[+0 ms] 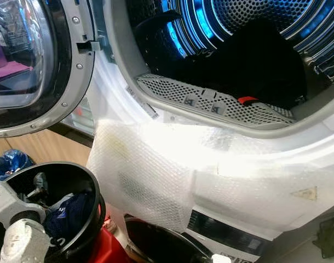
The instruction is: Clothes washing
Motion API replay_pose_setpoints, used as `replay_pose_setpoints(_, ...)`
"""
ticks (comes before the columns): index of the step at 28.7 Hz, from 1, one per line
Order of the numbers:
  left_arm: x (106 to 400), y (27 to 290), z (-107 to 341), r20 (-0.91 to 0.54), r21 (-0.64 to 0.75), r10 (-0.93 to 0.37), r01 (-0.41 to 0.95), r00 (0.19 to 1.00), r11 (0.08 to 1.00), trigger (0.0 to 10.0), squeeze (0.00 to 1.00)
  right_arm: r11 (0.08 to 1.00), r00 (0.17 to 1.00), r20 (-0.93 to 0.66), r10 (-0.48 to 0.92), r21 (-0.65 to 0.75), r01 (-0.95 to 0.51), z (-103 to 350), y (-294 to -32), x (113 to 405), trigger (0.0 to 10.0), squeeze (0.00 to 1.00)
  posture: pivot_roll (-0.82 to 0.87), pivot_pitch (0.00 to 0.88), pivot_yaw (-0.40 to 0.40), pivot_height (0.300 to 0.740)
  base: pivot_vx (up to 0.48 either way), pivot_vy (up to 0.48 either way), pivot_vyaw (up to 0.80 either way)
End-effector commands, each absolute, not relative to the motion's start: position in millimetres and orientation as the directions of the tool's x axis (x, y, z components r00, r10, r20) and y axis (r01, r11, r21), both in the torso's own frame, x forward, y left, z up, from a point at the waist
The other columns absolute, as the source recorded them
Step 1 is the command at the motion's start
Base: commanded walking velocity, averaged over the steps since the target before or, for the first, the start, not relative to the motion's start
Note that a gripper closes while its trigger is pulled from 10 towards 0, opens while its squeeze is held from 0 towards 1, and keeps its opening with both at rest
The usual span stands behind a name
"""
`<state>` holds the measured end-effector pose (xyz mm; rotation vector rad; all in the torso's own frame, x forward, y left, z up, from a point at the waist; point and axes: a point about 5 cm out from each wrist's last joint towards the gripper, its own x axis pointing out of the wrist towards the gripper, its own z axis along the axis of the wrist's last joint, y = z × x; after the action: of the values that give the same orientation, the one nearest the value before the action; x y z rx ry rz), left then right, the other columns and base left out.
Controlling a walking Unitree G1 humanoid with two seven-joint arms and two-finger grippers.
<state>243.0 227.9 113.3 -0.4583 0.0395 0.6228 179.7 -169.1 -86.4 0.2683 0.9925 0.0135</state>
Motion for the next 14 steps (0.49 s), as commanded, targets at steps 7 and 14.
replay_pose_setpoints(7, 247.9, 231.0, 92.4, -0.361, -0.339, 0.47, -0.582, 0.806, 0.739, 10.0, 1.0, 0.977, 0.538, -0.834, 0.121, 0.196, 0.085, -87.4, -166.2, 179.4, 10.0, 0.0, 0.01, 0.047, -0.049, 0.74, 0.0, 0.0, 0.0)
replay_pose_setpoints(14, 258.2, 227.6, 84.5, -0.416, -0.25, 0.329, -0.455, 0.848, 0.855, 10.0, 1.0, 0.982, 0.519, -0.847, 0.117, 0.176, 0.067, -89.5, -167.2, 175.2, 10.0, 0.0, 0.01, 0.023, -0.055, 0.74, 0.0, 0.0, 0.0)
